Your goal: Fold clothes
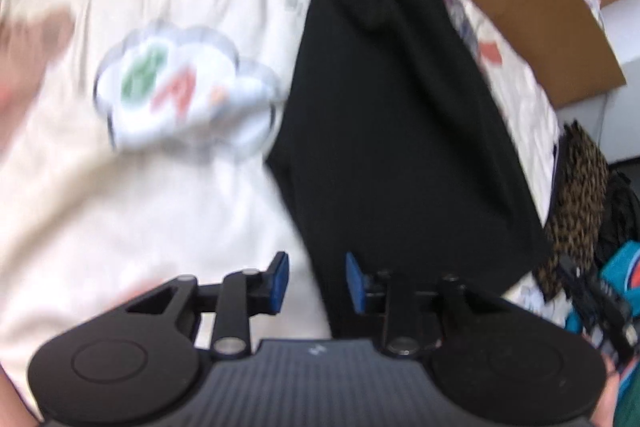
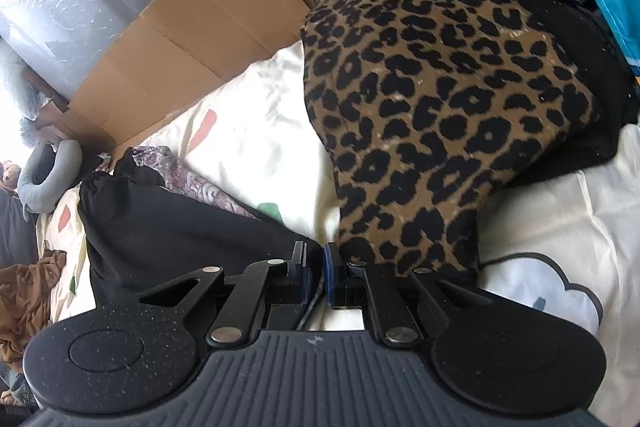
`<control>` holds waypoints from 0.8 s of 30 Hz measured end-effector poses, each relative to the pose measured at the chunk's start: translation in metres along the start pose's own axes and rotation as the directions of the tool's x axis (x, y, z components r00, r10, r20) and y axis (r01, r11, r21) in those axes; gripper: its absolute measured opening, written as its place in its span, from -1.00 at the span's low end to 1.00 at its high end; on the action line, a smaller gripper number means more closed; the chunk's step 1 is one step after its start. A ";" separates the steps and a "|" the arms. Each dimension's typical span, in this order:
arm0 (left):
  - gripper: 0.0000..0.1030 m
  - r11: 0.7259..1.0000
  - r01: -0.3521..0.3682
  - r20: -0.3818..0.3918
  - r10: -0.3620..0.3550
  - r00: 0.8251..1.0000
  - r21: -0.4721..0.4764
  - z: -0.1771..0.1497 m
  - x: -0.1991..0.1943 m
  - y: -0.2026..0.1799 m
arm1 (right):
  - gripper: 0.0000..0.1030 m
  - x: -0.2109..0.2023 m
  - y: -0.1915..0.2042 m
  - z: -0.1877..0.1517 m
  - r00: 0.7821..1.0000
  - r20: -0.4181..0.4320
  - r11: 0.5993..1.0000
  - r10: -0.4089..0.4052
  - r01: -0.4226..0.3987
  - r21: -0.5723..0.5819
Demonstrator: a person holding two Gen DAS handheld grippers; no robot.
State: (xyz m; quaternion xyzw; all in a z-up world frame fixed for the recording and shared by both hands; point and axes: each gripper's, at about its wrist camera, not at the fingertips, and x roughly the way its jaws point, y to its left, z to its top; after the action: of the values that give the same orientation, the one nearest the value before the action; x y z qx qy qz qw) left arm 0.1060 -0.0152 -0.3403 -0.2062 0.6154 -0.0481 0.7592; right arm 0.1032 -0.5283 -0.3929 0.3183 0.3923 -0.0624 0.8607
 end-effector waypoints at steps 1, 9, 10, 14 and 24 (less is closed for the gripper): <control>-0.36 1.000 -0.002 0.019 0.002 1.000 0.009 0.011 -0.002 -0.004 | -0.84 0.000 0.001 0.001 1.000 0.003 1.000 0.003 -0.003 0.000; -0.36 0.995 -0.018 0.064 0.011 0.998 0.101 0.104 0.000 -0.047 | -0.84 0.003 0.010 0.009 1.000 0.001 1.000 0.018 -0.018 -0.023; -0.36 0.994 -0.012 0.069 0.005 0.998 0.110 0.115 -0.002 -0.051 | -0.84 0.003 0.011 0.010 1.000 0.000 0.999 0.022 -0.022 -0.032; -0.28 0.992 -0.021 0.108 0.008 0.994 0.123 0.156 0.016 -0.095 | -0.84 0.004 0.018 0.014 0.999 -0.004 0.998 0.036 -0.036 -0.058; -0.31 0.997 -0.022 0.174 0.008 0.985 0.076 0.235 0.057 -0.155 | -0.72 0.018 0.043 0.020 0.997 -0.019 0.983 0.072 -0.074 -0.169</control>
State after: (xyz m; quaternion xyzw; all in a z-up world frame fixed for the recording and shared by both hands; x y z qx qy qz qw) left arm 0.3719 -0.1157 -0.2979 -0.1755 0.5462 -0.0480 0.8176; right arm 0.1433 -0.5035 -0.3745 0.2584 0.3901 0.0048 0.8838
